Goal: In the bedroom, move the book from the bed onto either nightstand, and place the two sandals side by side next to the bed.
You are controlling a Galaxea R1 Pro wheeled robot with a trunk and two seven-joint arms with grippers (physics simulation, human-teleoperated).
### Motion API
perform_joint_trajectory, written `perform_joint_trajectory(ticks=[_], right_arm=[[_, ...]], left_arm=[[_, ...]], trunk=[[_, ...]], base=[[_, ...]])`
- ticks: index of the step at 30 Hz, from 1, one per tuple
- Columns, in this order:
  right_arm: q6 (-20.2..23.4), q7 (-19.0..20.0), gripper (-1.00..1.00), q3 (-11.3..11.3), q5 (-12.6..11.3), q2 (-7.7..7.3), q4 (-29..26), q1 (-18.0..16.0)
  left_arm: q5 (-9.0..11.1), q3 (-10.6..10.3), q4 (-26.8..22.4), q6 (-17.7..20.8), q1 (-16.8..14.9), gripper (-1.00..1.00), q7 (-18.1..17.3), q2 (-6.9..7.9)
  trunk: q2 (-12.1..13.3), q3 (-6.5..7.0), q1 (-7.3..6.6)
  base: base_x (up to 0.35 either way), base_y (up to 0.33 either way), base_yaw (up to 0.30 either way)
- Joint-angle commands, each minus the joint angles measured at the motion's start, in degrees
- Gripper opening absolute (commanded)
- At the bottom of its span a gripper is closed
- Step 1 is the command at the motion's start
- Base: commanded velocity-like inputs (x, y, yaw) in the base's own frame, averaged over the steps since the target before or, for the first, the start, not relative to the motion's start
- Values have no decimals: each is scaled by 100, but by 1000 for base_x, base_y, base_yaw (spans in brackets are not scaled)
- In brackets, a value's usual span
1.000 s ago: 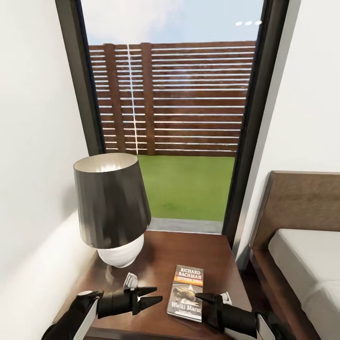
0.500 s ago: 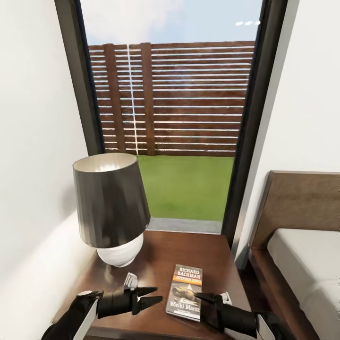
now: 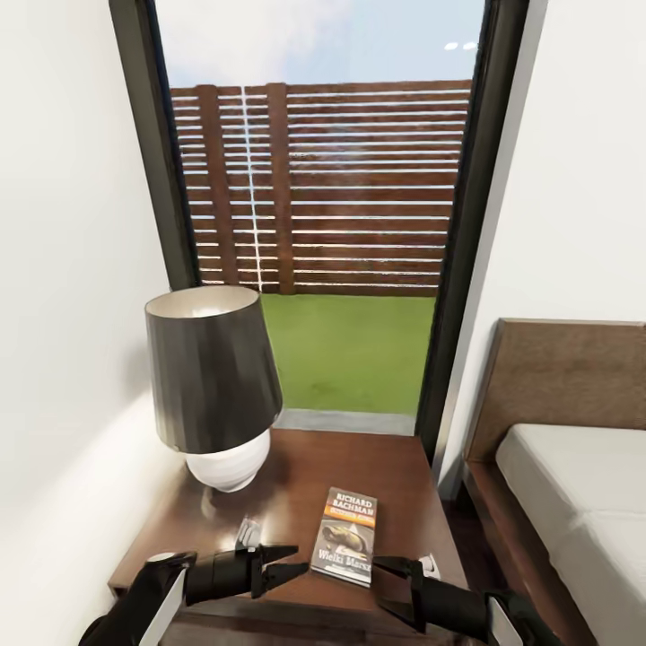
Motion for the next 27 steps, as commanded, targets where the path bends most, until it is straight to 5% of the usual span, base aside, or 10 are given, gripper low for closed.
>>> perform_joint_trajectory(ticks=[1,21,27], right_arm=[[24,12,100,-15,5,2,1,-3],[24,12,100,-15,5,4,1,-3],[24,12,100,-15,5,4,-2,-3]], left_arm=[[54,-23,0,60,-3,100,4,8],[54,-23,0,60,-3,100,7,-1],[46,-30,0,60,-3,100,11,-8]], trunk=[[-3,-5,-5],[-3,-5,-5],[5,128,-20]], base=[[-295,0,0],[-34,0,0],[0,0,0]])
